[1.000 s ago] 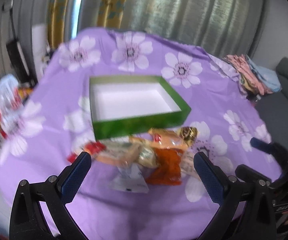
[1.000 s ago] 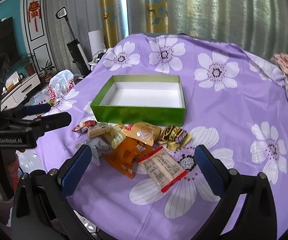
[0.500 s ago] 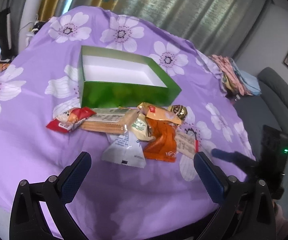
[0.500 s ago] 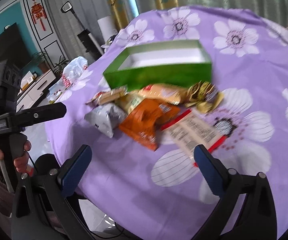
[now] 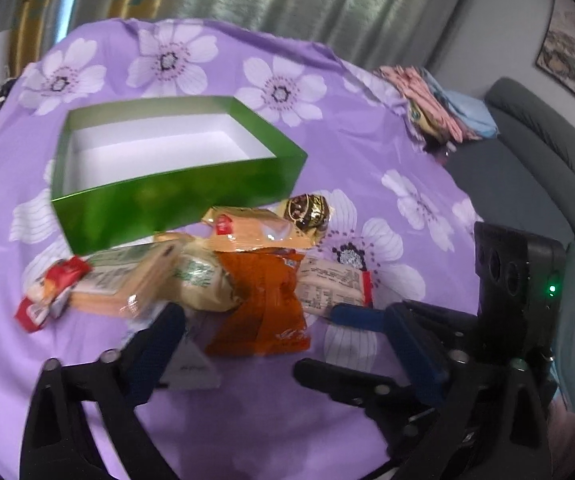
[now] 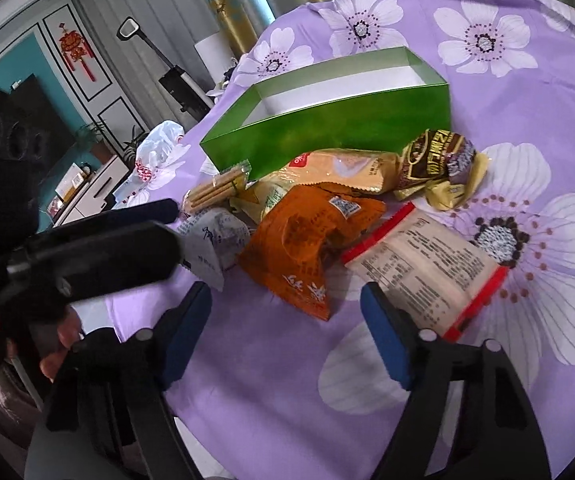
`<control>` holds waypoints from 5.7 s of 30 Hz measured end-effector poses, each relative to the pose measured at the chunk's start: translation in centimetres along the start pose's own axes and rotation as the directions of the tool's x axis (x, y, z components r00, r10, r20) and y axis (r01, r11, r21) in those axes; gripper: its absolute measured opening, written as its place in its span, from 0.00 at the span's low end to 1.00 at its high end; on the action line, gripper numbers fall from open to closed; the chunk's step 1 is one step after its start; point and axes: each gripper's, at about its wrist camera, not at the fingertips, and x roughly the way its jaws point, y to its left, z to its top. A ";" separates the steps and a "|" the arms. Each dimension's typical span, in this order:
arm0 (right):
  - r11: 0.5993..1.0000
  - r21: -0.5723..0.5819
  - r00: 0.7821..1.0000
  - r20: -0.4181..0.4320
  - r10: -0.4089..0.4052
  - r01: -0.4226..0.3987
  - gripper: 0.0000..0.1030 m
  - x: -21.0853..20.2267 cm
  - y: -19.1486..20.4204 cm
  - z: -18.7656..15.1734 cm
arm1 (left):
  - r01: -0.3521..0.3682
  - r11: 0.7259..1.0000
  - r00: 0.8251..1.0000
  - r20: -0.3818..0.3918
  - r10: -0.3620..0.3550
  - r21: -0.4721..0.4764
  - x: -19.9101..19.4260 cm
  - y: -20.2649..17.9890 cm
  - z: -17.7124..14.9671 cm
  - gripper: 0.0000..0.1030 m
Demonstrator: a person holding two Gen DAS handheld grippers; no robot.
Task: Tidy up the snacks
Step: 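Lower the left tool onto the orange bag and close its fingers, then lift the orange bag with the left tool and release it inside the green box, then move the left tool to the red snack bag and grasp it, then lift the red snack bag with the left tool and carry it over the box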
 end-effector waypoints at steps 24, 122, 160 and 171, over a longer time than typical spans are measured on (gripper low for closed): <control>0.998 -0.058 0.997 -0.073 0.010 -0.015 0.30 3.2 -0.1 1.7 | -0.007 1.000 0.991 -0.137 0.006 -0.008 4.2 0.6 0.7 0.37; 0.900 -0.413 0.978 -0.202 0.059 -0.140 0.55 8.3 10.2 8.7 | -0.001 0.746 1.000 0.017 0.016 -0.666 -4.3 18.2 -1.6 0.72; 0.823 -0.563 0.949 -0.296 -0.109 -0.081 0.23 15.7 12.5 10.1 | -0.008 0.767 0.999 0.025 0.032 -0.642 -2.9 18.8 -2.2 0.09; 0.845 -0.534 0.948 -0.283 -0.141 -0.034 0.15 15.8 11.7 10.6 | -0.025 0.686 1.000 -0.012 0.025 -0.727 -3.1 20.9 -4.0 0.19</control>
